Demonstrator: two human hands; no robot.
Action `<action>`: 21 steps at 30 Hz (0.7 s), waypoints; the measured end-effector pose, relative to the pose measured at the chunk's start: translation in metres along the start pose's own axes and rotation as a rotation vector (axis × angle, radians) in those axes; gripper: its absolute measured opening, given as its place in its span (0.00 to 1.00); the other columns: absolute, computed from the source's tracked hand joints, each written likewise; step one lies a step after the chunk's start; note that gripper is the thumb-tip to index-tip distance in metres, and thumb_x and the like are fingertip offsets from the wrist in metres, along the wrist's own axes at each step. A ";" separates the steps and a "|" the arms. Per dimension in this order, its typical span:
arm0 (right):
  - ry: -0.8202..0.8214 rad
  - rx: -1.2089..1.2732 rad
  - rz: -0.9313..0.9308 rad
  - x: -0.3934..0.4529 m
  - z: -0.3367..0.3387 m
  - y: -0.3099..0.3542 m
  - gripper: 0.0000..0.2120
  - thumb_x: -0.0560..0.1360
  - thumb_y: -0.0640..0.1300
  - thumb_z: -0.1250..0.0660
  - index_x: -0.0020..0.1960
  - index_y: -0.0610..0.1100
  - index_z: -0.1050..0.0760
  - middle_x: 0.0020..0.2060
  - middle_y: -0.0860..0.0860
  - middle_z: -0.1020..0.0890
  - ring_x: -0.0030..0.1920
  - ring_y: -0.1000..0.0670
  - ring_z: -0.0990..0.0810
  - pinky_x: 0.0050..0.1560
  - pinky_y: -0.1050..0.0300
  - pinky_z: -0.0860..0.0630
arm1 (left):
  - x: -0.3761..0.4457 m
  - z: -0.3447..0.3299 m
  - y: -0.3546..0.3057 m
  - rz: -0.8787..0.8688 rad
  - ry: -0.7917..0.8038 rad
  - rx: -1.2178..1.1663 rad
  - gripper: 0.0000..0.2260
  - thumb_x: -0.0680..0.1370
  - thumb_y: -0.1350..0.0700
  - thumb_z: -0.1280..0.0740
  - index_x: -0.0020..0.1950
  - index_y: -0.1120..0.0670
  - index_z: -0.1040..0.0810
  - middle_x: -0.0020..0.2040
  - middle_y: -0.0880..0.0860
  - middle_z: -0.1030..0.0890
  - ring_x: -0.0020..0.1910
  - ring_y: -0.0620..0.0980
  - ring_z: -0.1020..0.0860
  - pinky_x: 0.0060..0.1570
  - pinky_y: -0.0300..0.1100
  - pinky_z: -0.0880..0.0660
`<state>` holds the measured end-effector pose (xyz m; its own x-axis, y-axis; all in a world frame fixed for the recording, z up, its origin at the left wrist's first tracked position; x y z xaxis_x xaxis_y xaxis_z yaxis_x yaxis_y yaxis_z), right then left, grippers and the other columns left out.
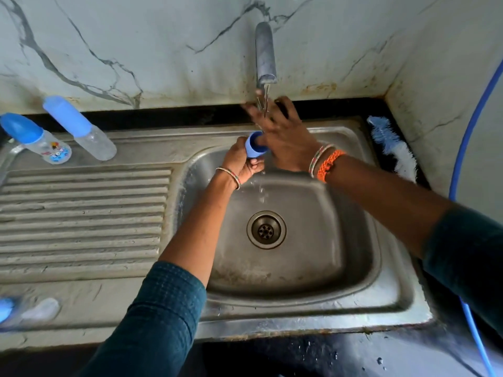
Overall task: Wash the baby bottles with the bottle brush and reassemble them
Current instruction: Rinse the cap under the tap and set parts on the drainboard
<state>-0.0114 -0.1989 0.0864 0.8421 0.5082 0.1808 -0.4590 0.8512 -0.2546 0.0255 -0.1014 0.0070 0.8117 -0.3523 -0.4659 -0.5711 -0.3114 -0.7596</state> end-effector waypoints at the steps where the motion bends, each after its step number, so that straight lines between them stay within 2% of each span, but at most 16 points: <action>1: 0.040 0.139 -0.166 -0.003 -0.013 0.005 0.14 0.68 0.43 0.33 0.53 0.48 0.21 0.77 0.40 0.46 0.75 0.33 0.50 0.70 0.33 0.47 | 0.000 0.001 0.001 -0.028 -0.029 -0.055 0.14 0.80 0.57 0.50 0.40 0.57 0.29 0.24 0.51 0.27 0.18 0.43 0.35 0.21 0.33 0.38; 2: 0.102 0.343 -0.331 -0.008 -0.024 0.012 0.16 0.69 0.45 0.34 0.57 0.47 0.23 0.75 0.39 0.44 0.75 0.33 0.49 0.70 0.35 0.44 | -0.001 0.002 0.004 -0.052 -0.060 -0.116 0.14 0.80 0.57 0.49 0.41 0.57 0.27 0.25 0.51 0.25 0.20 0.44 0.31 0.23 0.34 0.33; 3: 0.133 0.571 -0.453 -0.011 -0.032 0.020 0.18 0.70 0.46 0.34 0.59 0.44 0.24 0.72 0.38 0.38 0.73 0.33 0.43 0.68 0.39 0.38 | 0.000 0.003 0.007 -0.066 -0.086 -0.180 0.14 0.80 0.57 0.49 0.43 0.58 0.26 0.28 0.52 0.22 0.23 0.45 0.26 0.27 0.35 0.28; 5: 0.010 0.868 -0.598 -0.010 -0.035 0.030 0.18 0.70 0.44 0.33 0.57 0.38 0.23 0.61 0.39 0.26 0.62 0.38 0.27 0.59 0.48 0.28 | -0.001 0.004 0.013 -0.049 -0.067 -0.277 0.16 0.81 0.56 0.49 0.45 0.60 0.23 0.31 0.54 0.19 0.28 0.47 0.21 0.31 0.36 0.23; 8: -0.238 0.933 -0.755 -0.011 -0.024 0.029 0.13 0.72 0.41 0.30 0.54 0.39 0.25 0.54 0.44 0.20 0.53 0.43 0.21 0.48 0.57 0.28 | -0.002 0.008 0.025 0.046 -0.009 -0.299 0.19 0.81 0.57 0.48 0.43 0.60 0.19 0.38 0.55 0.18 0.36 0.49 0.19 0.39 0.39 0.22; 11: -0.355 1.008 -0.826 -0.022 -0.026 0.038 0.25 0.72 0.41 0.29 0.64 0.43 0.36 0.49 0.47 0.19 0.44 0.46 0.20 0.43 0.57 0.26 | 0.000 0.023 0.029 0.102 -0.085 -0.086 0.13 0.81 0.50 0.46 0.49 0.54 0.24 0.46 0.53 0.23 0.42 0.49 0.24 0.46 0.43 0.27; 12: -0.326 1.059 -0.847 -0.024 -0.036 0.042 0.30 0.72 0.40 0.29 0.69 0.44 0.40 0.50 0.47 0.19 0.44 0.49 0.20 0.45 0.58 0.25 | 0.000 0.029 0.030 0.120 -0.135 0.004 0.13 0.81 0.48 0.46 0.51 0.53 0.25 0.49 0.53 0.23 0.45 0.50 0.24 0.50 0.44 0.28; 13: -0.246 1.085 -0.861 -0.026 -0.050 0.047 0.33 0.72 0.40 0.29 0.72 0.44 0.41 0.52 0.46 0.19 0.46 0.49 0.19 0.48 0.59 0.26 | 0.000 0.036 0.031 0.137 -0.181 0.086 0.14 0.82 0.48 0.46 0.57 0.53 0.25 0.55 0.54 0.23 0.52 0.53 0.24 0.55 0.46 0.30; 15: -0.073 1.018 -0.839 -0.030 -0.075 0.057 0.29 0.73 0.38 0.29 0.71 0.42 0.35 0.56 0.44 0.19 0.54 0.46 0.19 0.52 0.60 0.26 | -0.003 0.049 0.034 0.133 -0.286 0.225 0.17 0.82 0.52 0.46 0.70 0.54 0.32 0.69 0.55 0.29 0.68 0.54 0.31 0.60 0.47 0.35; 16: -0.092 0.986 -0.834 -0.029 -0.079 0.058 0.26 0.72 0.37 0.30 0.69 0.42 0.32 0.56 0.43 0.20 0.55 0.45 0.20 0.54 0.58 0.25 | -0.001 0.054 0.035 0.116 -0.311 0.267 0.18 0.82 0.53 0.46 0.72 0.55 0.34 0.70 0.54 0.30 0.69 0.53 0.33 0.61 0.46 0.36; 17: -0.175 0.986 -0.851 -0.025 -0.078 0.058 0.25 0.72 0.36 0.30 0.67 0.41 0.30 0.57 0.43 0.20 0.56 0.46 0.21 0.56 0.57 0.25 | 0.001 0.057 0.036 0.100 -0.316 0.287 0.17 0.82 0.54 0.46 0.71 0.56 0.33 0.68 0.54 0.28 0.67 0.52 0.31 0.60 0.46 0.35; 19: -0.306 1.013 -0.903 -0.015 -0.075 0.052 0.23 0.72 0.37 0.30 0.66 0.41 0.29 0.58 0.44 0.21 0.56 0.49 0.22 0.57 0.59 0.26 | 0.003 0.062 0.033 0.101 -0.319 0.233 0.13 0.82 0.56 0.47 0.63 0.55 0.28 0.54 0.54 0.23 0.52 0.50 0.26 0.50 0.42 0.32; 21: -0.199 1.022 -0.917 -0.008 -0.077 0.048 0.19 0.72 0.36 0.31 0.62 0.39 0.27 0.55 0.44 0.20 0.55 0.47 0.21 0.53 0.62 0.27 | 0.004 0.060 0.032 0.129 -0.315 0.163 0.10 0.82 0.58 0.47 0.50 0.54 0.26 0.42 0.51 0.26 0.38 0.47 0.30 0.41 0.39 0.32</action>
<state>-0.0180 -0.1720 -0.0005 0.9380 -0.3421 0.0564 0.1558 0.5611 0.8130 0.0182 -0.0595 -0.0464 0.7469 -0.0831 -0.6597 -0.6645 -0.1290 -0.7361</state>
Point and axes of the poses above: each hand's wrist, its own x-axis towards the middle knuckle, its own z-axis out of the back of the hand, y = z × x, the point moved 3 cm from there along x, towards the middle knuckle
